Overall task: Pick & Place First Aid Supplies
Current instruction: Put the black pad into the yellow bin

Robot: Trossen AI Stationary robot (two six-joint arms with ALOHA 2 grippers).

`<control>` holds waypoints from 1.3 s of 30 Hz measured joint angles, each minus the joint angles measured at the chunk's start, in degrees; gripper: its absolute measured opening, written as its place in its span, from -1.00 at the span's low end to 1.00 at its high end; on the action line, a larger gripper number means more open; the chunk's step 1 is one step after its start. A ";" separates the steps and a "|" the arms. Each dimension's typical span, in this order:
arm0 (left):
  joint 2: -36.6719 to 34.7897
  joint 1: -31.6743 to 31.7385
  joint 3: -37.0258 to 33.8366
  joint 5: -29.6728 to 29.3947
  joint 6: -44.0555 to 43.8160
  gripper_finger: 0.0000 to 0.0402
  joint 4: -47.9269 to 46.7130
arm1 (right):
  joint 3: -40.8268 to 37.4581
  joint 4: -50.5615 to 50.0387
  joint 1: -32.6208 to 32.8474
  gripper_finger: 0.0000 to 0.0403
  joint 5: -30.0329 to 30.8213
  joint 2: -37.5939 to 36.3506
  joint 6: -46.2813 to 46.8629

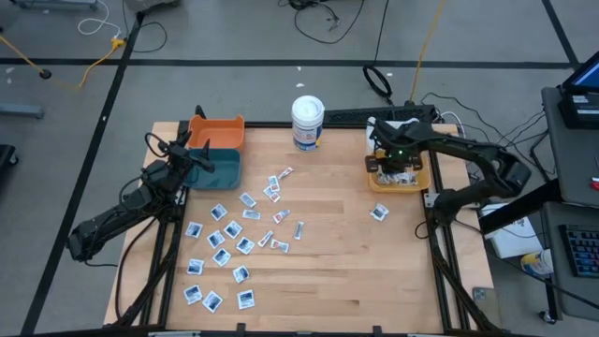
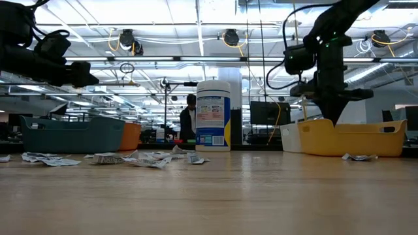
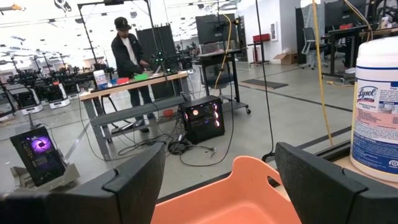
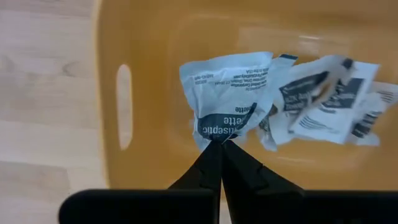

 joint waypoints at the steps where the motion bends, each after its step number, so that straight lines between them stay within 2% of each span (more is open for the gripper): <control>1: 0.00 0.00 -0.01 0.00 0.00 0.53 0.00 | -0.47 0.75 0.18 -1.00 0.01 0.48 0.00; 12: -0.02 -0.01 0.00 0.00 0.00 0.53 0.00 | -2.13 7.02 1.22 -0.98 1.63 3.30 -1.62; 15: -0.02 -0.01 0.00 0.00 0.00 0.53 0.00 | -2.15 6.58 1.20 -0.85 1.38 3.12 -1.72; 19: -0.01 0.00 0.00 0.00 0.00 0.53 0.00 | -2.15 5.79 1.20 -0.52 1.28 1.53 -4.11; 23: -0.02 0.00 0.00 0.00 0.00 0.53 0.00 | -1.76 2.93 1.99 -0.19 -0.03 -0.83 -9.71; 27: -0.01 0.00 0.00 0.00 0.00 0.53 0.00 | -1.73 1.22 4.03 0.00 -0.17 -3.54 -17.98; 34: -0.01 0.00 0.00 0.00 0.00 0.53 0.00 | -1.67 -2.63 7.85 0.06 -0.17 -8.39 -34.62; 39: 0.00 -0.01 0.00 0.00 0.00 0.53 0.00 | -1.67 -5.98 10.91 0.04 -0.15 -11.08 -41.05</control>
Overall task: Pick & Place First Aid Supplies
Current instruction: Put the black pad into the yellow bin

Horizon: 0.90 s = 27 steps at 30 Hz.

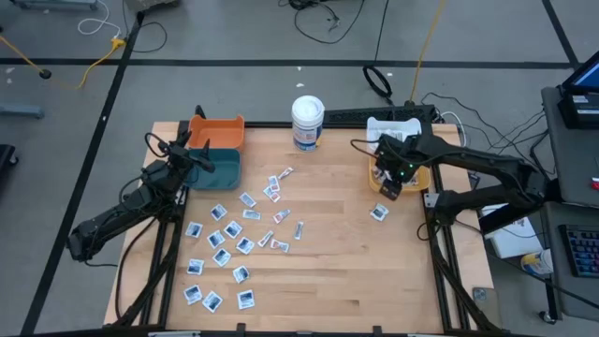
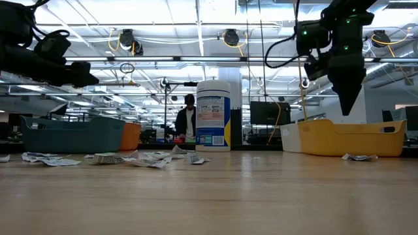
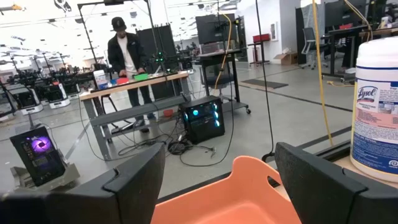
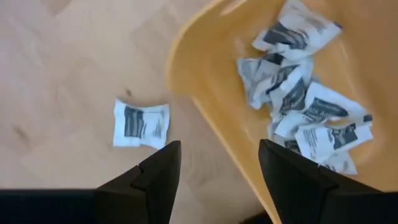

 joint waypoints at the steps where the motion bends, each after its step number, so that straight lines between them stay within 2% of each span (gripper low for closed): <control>1: -0.01 0.01 0.00 0.00 0.00 0.53 0.00 | 0.00 0.01 0.73 0.04 0.00 -0.34 -0.33; 16: -0.02 0.02 0.00 0.00 0.00 0.53 0.00 | -0.16 0.50 18.24 0.03 0.04 0.41 7.22; 27: -0.02 0.02 0.00 0.00 0.00 0.53 0.00 | -10.56 12.24 25.35 0.03 0.28 3.76 12.22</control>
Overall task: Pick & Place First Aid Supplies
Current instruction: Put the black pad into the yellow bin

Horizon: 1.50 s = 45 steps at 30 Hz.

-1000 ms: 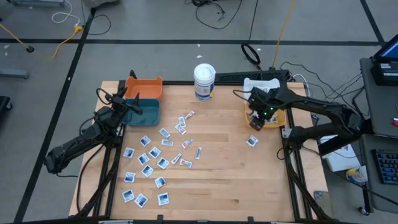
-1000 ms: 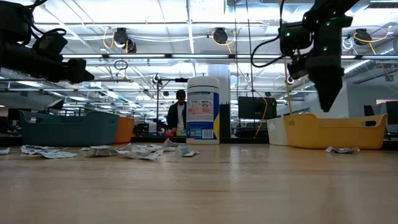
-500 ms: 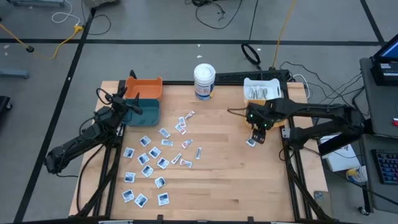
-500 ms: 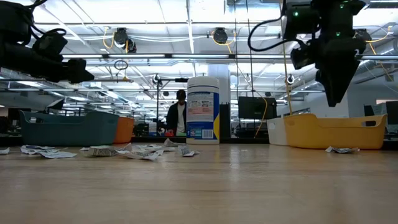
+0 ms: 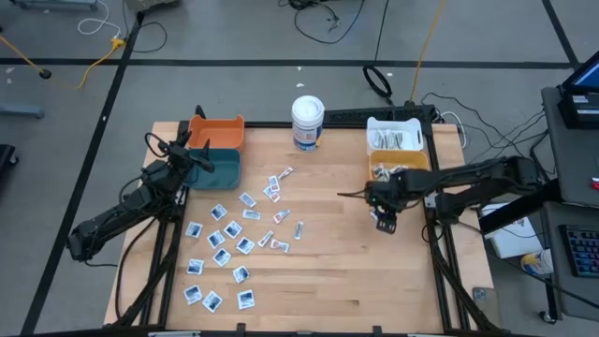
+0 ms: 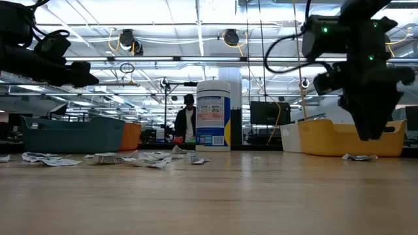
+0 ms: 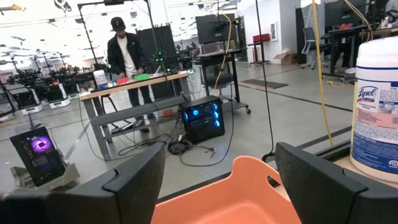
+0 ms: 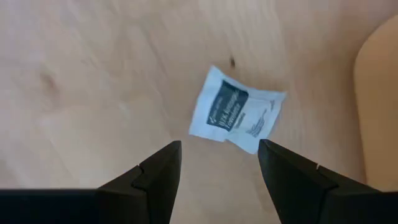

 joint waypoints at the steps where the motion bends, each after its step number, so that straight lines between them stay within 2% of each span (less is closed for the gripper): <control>1: 0.00 0.00 0.00 0.00 0.00 0.53 0.00 | -0.75 0.75 0.25 0.03 0.14 0.40 -0.02; 7: 0.00 -0.01 0.00 0.00 0.00 0.53 0.00 | -3.23 6.18 0.37 0.03 4.33 3.60 -0.53; 14: 0.02 0.00 0.00 0.00 0.00 0.53 0.00 | -4.61 10.47 0.37 -0.02 2.51 6.65 -0.88; 17: 0.02 0.00 0.00 0.00 0.00 0.53 0.00 | -4.79 10.52 0.34 -0.15 1.69 6.97 -1.03; 22: 0.00 0.00 0.00 0.00 0.00 0.53 0.00 | -4.92 11.26 0.55 -0.55 1.34 6.65 -0.01; 26: 0.00 0.00 0.00 0.00 0.00 0.53 0.01 | -5.02 11.61 0.55 -0.88 -0.09 5.82 4.95; 28: 0.00 -0.02 0.00 0.00 0.00 0.53 0.00 | -5.11 11.43 0.57 -0.94 -0.55 4.83 7.75; 35: 0.01 -0.01 0.00 0.00 0.00 0.53 0.00 | -2.61 5.22 0.59 -0.78 -0.68 0.52 20.03; 45: 0.00 -0.01 0.00 0.00 0.00 0.53 0.00 | 0.63 -6.62 0.59 -0.93 -0.28 -5.70 40.13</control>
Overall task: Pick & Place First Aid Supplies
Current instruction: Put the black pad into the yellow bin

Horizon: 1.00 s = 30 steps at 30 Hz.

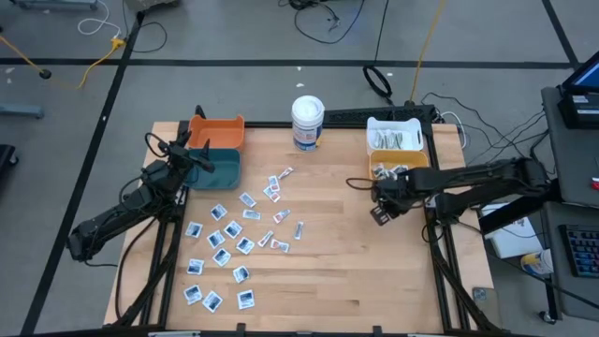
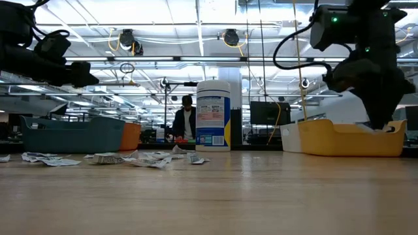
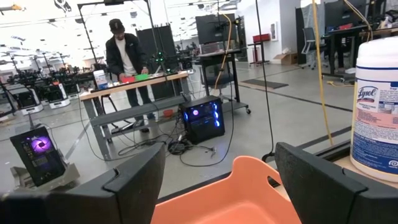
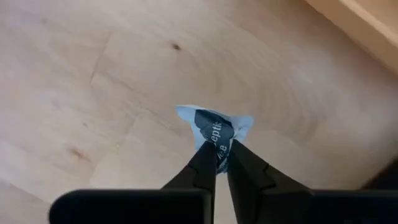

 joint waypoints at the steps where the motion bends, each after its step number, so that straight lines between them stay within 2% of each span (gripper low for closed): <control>1: 0.01 0.00 0.00 0.00 0.00 0.53 0.00 | 0.00 -0.71 0.00 -0.91 0.01 -0.51 2.46; 7: 0.00 0.01 0.00 0.00 0.00 0.53 0.00 | 0.00 -3.58 0.00 -0.83 0.07 -3.40 13.28; 12: 0.00 0.01 0.00 0.00 0.00 0.53 0.00 | 0.25 -4.15 -1.11 -0.89 0.42 -4.23 15.04; 20: 0.02 0.01 0.00 0.00 0.00 0.53 0.00 | 5.16 -8.79 -11.41 -0.87 6.13 -3.35 9.20; 30: 0.00 0.01 0.00 0.00 0.00 0.53 0.00 | 10.73 -9.69 -27.42 -0.89 6.17 2.23 -2.30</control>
